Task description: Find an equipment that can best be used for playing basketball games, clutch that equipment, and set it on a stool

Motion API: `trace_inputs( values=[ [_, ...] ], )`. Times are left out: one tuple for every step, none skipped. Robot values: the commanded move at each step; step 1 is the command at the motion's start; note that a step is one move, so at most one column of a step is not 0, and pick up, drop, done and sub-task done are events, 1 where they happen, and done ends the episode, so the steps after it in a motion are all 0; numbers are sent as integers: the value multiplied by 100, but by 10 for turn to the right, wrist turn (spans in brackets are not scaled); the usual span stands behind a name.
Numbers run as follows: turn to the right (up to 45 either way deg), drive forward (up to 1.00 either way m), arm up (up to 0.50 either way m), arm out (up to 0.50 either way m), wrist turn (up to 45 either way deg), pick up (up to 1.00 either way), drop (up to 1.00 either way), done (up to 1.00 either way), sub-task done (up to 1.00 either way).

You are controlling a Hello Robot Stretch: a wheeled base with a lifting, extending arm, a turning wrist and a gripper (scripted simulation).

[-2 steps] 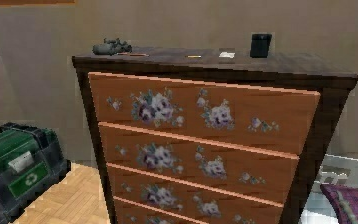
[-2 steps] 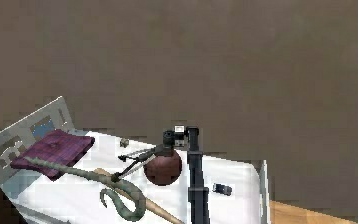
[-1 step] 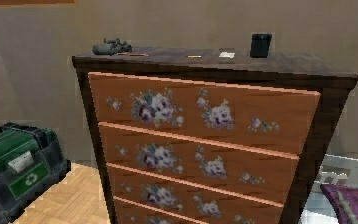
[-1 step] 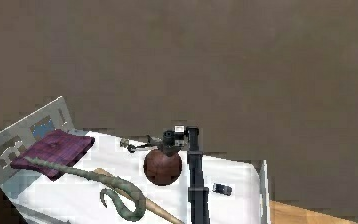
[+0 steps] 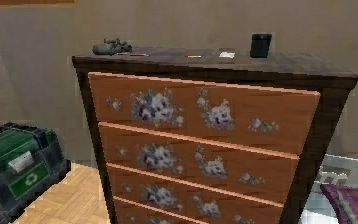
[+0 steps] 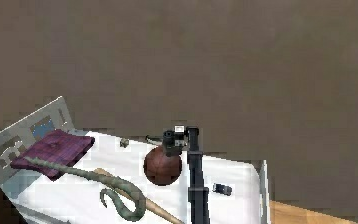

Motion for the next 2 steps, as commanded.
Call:
trace_inputs(
  values=[
    [0, 0, -30, 0, 0, 0, 0, 0, 0],
    [0, 0, 0, 0, 0, 100, 0, 0, 0]
  ],
)
